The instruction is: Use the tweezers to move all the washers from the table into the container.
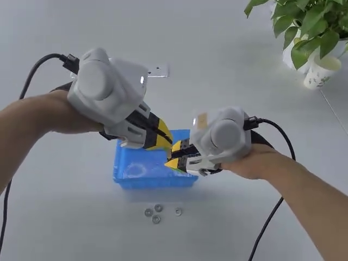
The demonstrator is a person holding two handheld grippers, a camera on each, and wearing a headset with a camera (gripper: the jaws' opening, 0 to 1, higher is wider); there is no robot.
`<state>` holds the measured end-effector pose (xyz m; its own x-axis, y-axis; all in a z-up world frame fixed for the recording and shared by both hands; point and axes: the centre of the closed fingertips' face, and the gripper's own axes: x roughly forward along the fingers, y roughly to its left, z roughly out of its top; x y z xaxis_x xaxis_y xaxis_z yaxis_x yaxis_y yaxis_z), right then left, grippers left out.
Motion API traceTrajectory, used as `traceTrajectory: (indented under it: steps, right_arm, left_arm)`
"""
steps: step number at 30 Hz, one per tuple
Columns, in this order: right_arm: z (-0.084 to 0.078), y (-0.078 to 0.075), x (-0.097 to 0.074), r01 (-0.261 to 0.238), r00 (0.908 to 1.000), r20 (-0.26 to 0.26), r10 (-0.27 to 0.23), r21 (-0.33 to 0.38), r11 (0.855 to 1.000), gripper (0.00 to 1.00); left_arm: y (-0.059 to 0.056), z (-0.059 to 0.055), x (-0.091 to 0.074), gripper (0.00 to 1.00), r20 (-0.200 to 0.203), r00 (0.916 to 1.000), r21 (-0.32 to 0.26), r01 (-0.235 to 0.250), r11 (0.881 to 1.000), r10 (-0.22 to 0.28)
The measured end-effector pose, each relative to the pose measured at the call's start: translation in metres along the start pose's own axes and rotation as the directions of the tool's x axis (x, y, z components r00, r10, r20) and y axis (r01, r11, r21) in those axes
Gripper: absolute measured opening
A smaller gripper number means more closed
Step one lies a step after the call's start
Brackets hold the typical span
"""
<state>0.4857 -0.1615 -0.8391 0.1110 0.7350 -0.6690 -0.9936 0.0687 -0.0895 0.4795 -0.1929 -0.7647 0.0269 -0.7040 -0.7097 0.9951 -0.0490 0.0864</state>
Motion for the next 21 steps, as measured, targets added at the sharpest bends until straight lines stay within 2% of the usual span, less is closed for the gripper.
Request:
traceTrajectory:
  steps: [9,21]
  right_arm:
    - [-0.009,-0.001,0.008,-0.018,0.9996,-0.023,0.018,0.006,1.000,0.11]
    - [-0.017,0.000,0.013,-0.035,0.9980,-0.051,0.036,0.003,0.999,0.11]
  left_arm:
    - [0.004,-0.010,0.009,0.06,-0.005,1.0000,-0.021,0.003,1.000,-0.003]
    - [0.003,-0.015,0.014,0.06,-0.016,0.9998,-0.033,0.008,0.999,-0.009]
